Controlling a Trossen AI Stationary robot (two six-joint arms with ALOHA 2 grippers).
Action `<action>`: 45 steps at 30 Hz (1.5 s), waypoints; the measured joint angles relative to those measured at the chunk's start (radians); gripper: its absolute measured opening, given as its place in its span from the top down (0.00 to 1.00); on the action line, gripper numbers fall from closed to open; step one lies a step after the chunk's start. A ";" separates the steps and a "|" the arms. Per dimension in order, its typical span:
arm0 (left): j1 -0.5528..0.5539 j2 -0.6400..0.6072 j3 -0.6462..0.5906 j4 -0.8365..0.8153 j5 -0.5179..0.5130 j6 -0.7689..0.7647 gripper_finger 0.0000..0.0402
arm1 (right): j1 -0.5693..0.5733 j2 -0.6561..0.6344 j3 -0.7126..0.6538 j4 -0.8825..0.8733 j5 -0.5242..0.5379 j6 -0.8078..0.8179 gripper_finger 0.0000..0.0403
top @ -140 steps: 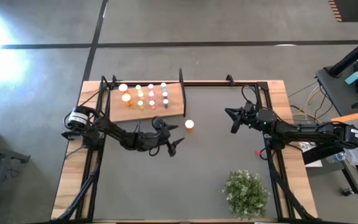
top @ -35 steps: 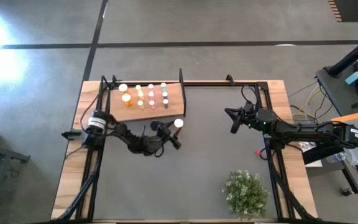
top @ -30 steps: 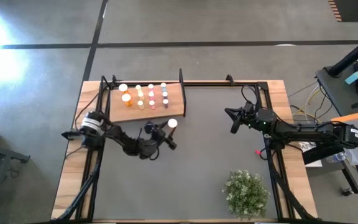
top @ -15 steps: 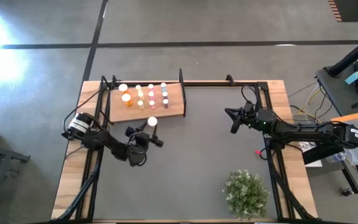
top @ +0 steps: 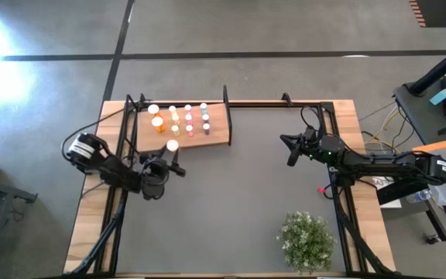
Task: Pick and place medicine bottles onto shelf by color
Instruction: Put the orange pill bottle on the shelf aligned with the other orange pill bottle
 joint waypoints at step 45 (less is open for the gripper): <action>0.279 0.027 -0.011 -0.008 0.001 0.018 0.50 | 0.000 0.000 0.000 0.000 0.000 0.000 0.98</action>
